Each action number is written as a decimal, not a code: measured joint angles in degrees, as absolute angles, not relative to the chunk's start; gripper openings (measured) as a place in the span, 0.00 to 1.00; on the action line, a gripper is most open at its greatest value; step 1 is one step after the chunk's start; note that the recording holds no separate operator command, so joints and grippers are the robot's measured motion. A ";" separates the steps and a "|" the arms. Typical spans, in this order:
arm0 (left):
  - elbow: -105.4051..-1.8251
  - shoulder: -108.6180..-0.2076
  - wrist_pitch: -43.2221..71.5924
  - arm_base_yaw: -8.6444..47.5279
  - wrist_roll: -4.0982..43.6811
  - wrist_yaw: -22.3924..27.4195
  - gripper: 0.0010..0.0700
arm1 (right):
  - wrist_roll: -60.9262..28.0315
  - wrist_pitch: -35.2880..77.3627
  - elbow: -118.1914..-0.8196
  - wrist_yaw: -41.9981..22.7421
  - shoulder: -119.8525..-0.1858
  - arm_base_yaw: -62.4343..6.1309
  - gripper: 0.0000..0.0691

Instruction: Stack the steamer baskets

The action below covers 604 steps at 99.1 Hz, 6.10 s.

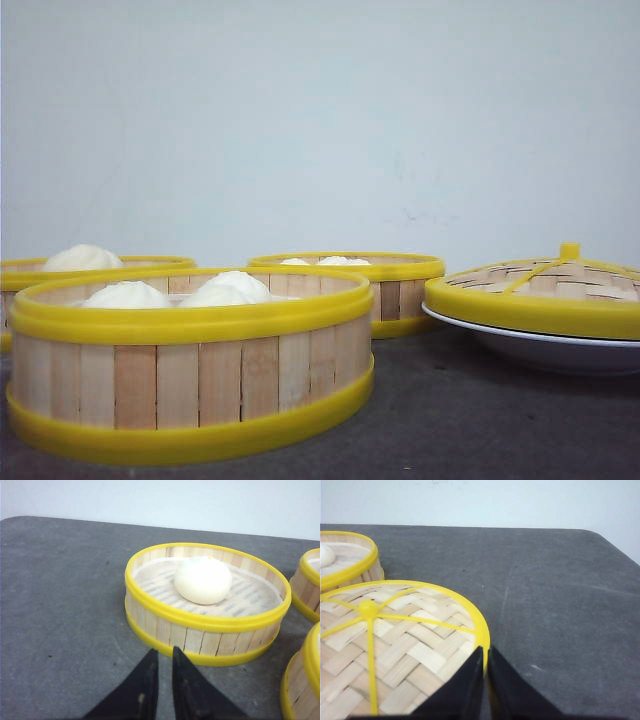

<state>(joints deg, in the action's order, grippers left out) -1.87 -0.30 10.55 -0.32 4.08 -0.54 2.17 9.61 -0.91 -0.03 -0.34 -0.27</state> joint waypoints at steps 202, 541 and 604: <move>-2.04 -0.30 8.16 -0.32 8.60 -0.95 0.02 | 11.62 2.79 -1.30 2.00 -0.36 -0.27 0.01; -44.91 -48.12 32.36 -0.32 -0.82 5.98 0.55 | 1.67 31.92 -99.79 4.49 -122.65 -16.82 0.26; -44.91 -48.12 32.36 -0.32 -0.82 5.98 0.55 | 5.41 33.23 -101.32 4.60 -123.63 -16.86 0.03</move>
<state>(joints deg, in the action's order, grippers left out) -44.91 -48.12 32.36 -0.32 -0.82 5.98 5.41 33.23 -101.32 4.60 -123.63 -16.86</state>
